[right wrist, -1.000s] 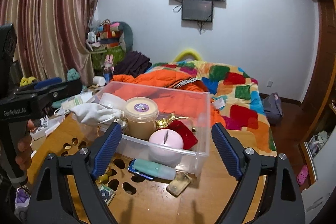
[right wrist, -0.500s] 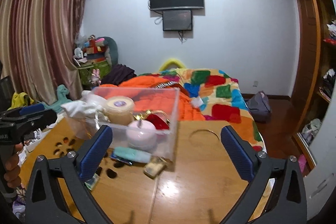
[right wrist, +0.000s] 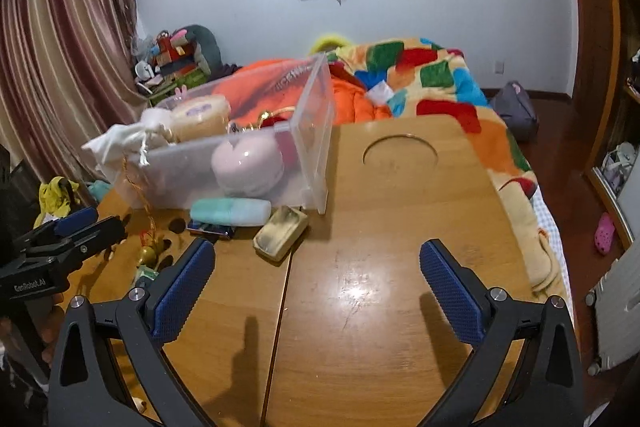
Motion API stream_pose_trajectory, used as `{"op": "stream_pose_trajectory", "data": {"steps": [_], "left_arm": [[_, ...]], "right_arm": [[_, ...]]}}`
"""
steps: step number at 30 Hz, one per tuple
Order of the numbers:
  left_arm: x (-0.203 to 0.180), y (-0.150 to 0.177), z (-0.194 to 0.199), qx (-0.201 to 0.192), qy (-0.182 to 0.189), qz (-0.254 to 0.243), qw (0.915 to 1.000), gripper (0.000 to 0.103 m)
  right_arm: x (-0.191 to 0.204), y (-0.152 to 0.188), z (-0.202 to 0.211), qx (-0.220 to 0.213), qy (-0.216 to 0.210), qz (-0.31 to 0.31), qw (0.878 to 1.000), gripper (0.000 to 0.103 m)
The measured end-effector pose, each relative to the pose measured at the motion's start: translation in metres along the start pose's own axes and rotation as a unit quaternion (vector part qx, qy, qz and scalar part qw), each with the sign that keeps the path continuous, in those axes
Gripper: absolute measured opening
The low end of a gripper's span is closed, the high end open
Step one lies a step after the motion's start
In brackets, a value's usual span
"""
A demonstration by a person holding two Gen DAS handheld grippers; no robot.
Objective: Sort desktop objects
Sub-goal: 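Grasp the yellow-green spinning top with left tool while right tool grasps the gold block, then carry the spinning top into the box with left tool while right tool drops the gold block in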
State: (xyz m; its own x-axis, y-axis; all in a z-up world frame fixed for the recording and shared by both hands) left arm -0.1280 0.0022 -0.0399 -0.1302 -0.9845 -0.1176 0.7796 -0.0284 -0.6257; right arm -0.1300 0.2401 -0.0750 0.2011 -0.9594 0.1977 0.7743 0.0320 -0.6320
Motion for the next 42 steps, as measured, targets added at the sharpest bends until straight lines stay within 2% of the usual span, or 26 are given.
{"op": "stream_pose_trajectory", "data": {"steps": [3,6,11,13,15,17,19,21,26,28,31,35,36,42], "left_arm": [[-0.003,-0.002,-0.010,0.019,0.005,-0.006,0.9998,0.082],[-0.007,-0.001,-0.019,0.034,0.008,-0.016,0.9993,0.081],[-0.012,0.002,-0.023,0.049,0.006,-0.036,0.9981,0.074],[-0.011,0.002,-0.025,0.053,-0.006,-0.031,0.9981,0.065],[-0.010,0.002,-0.028,0.061,0.002,-0.026,0.9978,0.055],[-0.011,0.002,-0.030,0.065,0.000,-0.026,0.9976,0.050],[-0.015,0.002,-0.031,0.066,-0.003,-0.033,0.9973,0.049],[-0.019,0.003,-0.032,0.068,-0.008,-0.044,0.9967,0.048],[-0.028,0.004,-0.032,0.068,-0.018,-0.061,0.9957,0.042],[-0.028,0.005,-0.031,0.068,-0.014,-0.061,0.9957,0.036],[-0.029,0.008,-0.029,0.067,-0.012,-0.064,0.9957,0.028],[-0.030,0.009,-0.028,0.066,-0.005,-0.072,0.9952,0.018],[-0.029,0.009,-0.027,0.066,-0.003,-0.072,0.9952,0.018],[-0.019,0.010,-0.019,0.065,0.008,-0.057,0.9962,0.018]], "right_arm": [[0.006,-0.001,-0.009,0.008,0.018,0.017,1.000,0.097],[0.015,-0.005,-0.017,0.021,0.027,0.041,0.999,0.089],[0.023,-0.010,-0.026,0.040,0.003,0.064,0.997,0.078],[0.029,-0.012,-0.031,0.049,0.003,0.077,0.996,0.076],[0.033,-0.014,-0.036,0.054,0.001,0.086,0.995,0.075],[0.034,-0.014,-0.040,0.059,0.003,0.085,0.995,0.074],[0.035,-0.016,-0.044,0.062,0.002,0.083,0.995,0.071],[0.036,-0.017,-0.047,0.068,-0.005,0.082,0.994,0.064],[0.036,-0.018,-0.051,0.075,-0.004,0.086,0.993,0.057],[0.037,-0.019,-0.050,0.076,0.000,0.091,0.993,0.055],[0.038,-0.017,-0.049,0.076,0.015,0.102,0.992,0.046],[0.032,-0.020,-0.048,0.077,0.012,0.102,0.992,0.036],[0.031,-0.020,-0.047,0.077,0.013,0.102,0.992,0.032],[0.024,-0.017,-0.043,0.071,0.015,0.098,0.992,0.026]]}}
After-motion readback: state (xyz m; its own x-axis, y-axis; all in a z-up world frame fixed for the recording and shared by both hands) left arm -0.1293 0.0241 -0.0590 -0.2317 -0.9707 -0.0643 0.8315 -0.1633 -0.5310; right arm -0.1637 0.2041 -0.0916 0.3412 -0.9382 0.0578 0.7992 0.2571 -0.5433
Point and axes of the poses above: each gripper's, at about its wrist camera, not at the fingertips, and z roughly against the way its jaws point, x to its left, y to its underside, the point moved 1 cm from there along -z, roughly the way its jaws point, and after that the axes turned 11 degrees about x, right-handed, at the moved point
